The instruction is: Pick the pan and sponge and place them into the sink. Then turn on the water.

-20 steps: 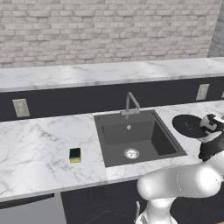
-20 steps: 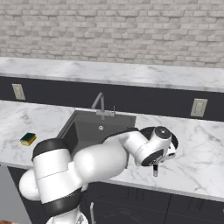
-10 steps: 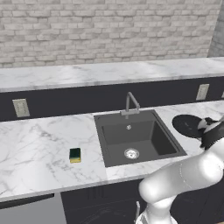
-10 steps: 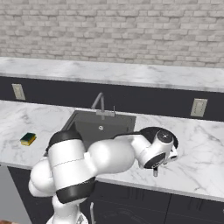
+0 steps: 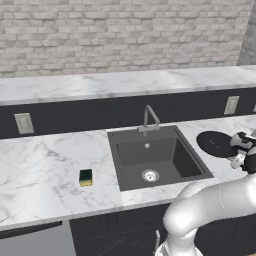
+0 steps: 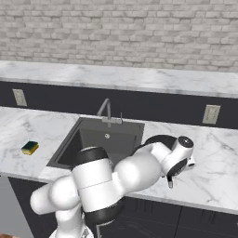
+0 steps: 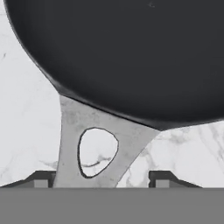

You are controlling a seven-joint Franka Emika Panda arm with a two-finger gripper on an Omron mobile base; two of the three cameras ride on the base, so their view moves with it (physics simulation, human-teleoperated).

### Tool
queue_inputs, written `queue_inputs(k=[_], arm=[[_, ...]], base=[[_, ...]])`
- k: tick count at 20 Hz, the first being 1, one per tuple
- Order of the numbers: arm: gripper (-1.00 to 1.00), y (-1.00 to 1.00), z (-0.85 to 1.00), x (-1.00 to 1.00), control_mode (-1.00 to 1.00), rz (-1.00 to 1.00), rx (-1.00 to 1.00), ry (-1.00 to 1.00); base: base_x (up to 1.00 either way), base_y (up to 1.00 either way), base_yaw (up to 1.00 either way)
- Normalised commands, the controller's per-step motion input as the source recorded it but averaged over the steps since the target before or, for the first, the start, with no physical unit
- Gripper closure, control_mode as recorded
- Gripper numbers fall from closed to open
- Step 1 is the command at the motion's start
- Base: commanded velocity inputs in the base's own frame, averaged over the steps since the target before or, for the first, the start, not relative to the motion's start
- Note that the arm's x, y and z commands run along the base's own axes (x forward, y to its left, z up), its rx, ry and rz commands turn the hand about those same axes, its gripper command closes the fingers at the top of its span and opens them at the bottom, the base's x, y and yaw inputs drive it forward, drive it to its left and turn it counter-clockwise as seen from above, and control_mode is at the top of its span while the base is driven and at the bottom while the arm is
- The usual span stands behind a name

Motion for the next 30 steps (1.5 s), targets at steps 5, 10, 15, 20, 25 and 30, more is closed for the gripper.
queue_inputs(k=[5,10,15,20,25,30], arm=[[1.0,0.01,-0.1,0.01,-1.0,0.07,0.0,0.0],[1.0,0.44,-0.1,0.0,-1.0,0.12,0.0,0.0],[1.0,0.87,-0.11,0.0,-1.0,0.18,0.0,0.0],[1.0,0.96,-0.03,0.0,-1.0,0.23,0.0,0.0],[1.0,0.94,-0.07,0.0,-1.0,0.25,0.0,0.0],[1.0,0.69,-0.1,0.0,-1.0,0.19,0.0,0.0]], base=[[0.0,0.0,0.0],[0.0,0.0,0.0],[0.0,0.0,0.0],[0.0,0.0,0.0],[0.0,0.0,0.0],[0.0,0.0,0.0]])
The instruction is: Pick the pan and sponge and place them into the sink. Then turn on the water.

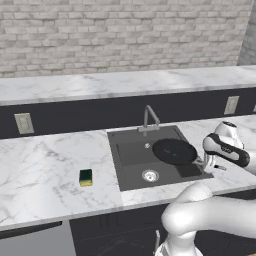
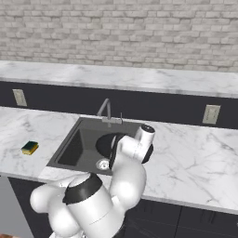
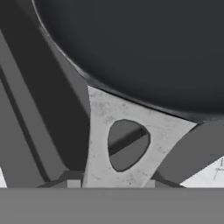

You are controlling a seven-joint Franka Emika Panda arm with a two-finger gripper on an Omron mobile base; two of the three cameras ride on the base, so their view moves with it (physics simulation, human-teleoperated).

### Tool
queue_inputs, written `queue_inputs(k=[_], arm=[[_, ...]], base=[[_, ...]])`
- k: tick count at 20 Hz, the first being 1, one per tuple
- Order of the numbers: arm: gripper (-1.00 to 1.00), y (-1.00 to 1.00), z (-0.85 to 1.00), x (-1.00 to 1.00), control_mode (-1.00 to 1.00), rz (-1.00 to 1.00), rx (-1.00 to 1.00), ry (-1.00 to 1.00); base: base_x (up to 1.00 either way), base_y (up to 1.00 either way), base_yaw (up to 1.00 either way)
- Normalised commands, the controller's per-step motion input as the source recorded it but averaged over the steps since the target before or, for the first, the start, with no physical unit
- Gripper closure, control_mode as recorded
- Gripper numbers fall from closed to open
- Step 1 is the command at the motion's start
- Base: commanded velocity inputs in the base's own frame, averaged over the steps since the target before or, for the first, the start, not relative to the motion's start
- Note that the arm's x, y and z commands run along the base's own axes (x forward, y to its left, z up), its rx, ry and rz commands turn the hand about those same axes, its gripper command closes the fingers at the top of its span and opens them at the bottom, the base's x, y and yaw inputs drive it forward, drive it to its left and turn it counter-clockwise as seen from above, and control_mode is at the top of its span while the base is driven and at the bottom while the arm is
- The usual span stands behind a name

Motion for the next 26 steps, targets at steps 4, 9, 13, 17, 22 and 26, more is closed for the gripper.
queue_inputs(k=[4,9,13,17,22,26], arm=[[1.0,0.64,-0.13,0.0,-1.0,0.16,0.0,0.0],[1.0,0.61,-0.14,0.02,-1.0,0.12,0.0,0.0],[1.0,0.57,-0.16,0.18,-1.0,0.07,0.0,0.0],[1.0,0.5,-0.17,0.22,-1.0,0.04,0.0,0.0],[1.0,0.24,-0.09,0.36,-1.0,0.0,0.0,0.0],[1.0,0.02,-0.04,0.49,-1.0,0.0,0.0,0.0]], base=[[0.0,0.0,0.0],[0.0,0.0,0.0],[0.0,0.0,0.0],[0.0,0.0,0.0],[0.0,0.0,0.0],[0.0,0.0,0.0]])
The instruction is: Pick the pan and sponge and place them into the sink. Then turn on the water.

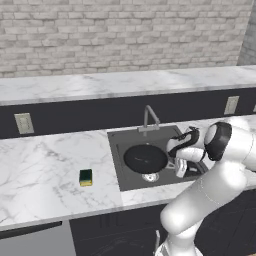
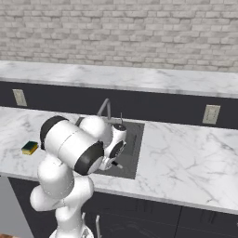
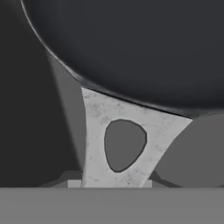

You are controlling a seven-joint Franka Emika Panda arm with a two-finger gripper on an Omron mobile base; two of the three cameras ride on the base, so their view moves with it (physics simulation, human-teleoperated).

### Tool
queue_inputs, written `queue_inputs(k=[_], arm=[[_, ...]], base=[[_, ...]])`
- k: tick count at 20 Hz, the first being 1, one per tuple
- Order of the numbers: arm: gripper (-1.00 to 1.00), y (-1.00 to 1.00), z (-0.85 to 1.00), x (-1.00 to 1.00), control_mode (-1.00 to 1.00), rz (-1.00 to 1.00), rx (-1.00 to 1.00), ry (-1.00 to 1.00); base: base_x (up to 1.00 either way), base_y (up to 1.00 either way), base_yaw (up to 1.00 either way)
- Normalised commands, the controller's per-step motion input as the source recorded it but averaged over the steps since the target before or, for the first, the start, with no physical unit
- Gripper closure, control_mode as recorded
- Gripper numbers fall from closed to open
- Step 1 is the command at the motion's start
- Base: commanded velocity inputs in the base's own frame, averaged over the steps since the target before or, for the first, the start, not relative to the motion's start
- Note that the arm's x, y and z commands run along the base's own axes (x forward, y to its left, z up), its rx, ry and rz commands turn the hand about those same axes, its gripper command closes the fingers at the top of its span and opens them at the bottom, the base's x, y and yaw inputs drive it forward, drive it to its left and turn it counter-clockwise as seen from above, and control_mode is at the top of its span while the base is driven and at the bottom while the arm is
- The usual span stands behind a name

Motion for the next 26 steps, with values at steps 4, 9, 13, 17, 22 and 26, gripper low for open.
queue_inputs(k=[4,9,13,17,22,26], arm=[[1.0,0.0,-0.03,0.56,-1.0,0.0,0.0,0.0],[1.0,0.0,-0.04,0.55,-1.0,0.0,0.0,0.0],[1.0,0.0,-0.18,0.45,-1.0,0.0,0.0,0.0],[1.0,0.0,-0.42,0.37,-1.0,0.0,0.0,0.0],[1.0,0.06,-0.52,0.4,-1.0,0.0,0.0,0.02],[1.0,0.09,-0.58,0.45,-1.0,0.0,0.0,0.04]], base=[[0.0,0.0,0.0],[0.0,0.0,0.0],[0.0,0.0,0.0],[0.0,0.0,0.0],[0.0,0.0,0.0],[0.0,0.0,0.0]])
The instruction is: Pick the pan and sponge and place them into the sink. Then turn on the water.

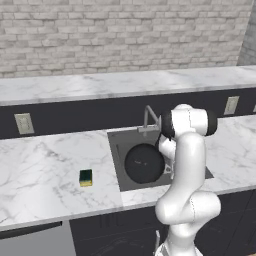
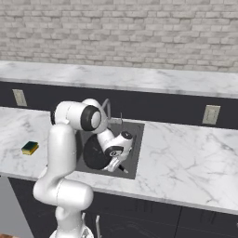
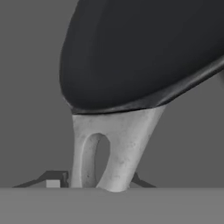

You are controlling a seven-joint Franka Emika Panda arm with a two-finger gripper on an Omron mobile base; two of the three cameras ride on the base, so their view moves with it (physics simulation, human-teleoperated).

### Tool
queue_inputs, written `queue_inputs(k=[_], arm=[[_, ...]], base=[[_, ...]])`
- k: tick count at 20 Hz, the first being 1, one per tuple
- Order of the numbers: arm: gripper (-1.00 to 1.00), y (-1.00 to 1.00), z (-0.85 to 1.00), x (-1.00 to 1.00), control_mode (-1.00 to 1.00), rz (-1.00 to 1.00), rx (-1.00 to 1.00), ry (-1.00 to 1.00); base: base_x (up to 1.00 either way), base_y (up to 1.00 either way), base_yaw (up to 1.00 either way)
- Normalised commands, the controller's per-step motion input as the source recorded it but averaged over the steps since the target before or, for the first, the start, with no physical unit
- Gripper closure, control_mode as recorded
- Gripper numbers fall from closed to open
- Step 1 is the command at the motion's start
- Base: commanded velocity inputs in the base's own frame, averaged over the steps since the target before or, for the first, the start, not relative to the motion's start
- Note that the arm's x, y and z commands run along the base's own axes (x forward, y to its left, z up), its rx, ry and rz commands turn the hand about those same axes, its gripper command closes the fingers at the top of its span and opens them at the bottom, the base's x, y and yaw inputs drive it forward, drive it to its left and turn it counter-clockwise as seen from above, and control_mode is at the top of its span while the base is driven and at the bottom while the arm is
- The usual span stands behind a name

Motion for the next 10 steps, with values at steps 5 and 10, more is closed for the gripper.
queue_inputs(k=[5,10], arm=[[1.0,0.05,-0.54,0.49,-1.0,0.0,0.0,0.05],[1.0,0.04,-0.5,0.49,-1.0,0.01,0.0,0.04]], base=[[0.0,0.0,0.0],[0.0,0.0,0.0]])
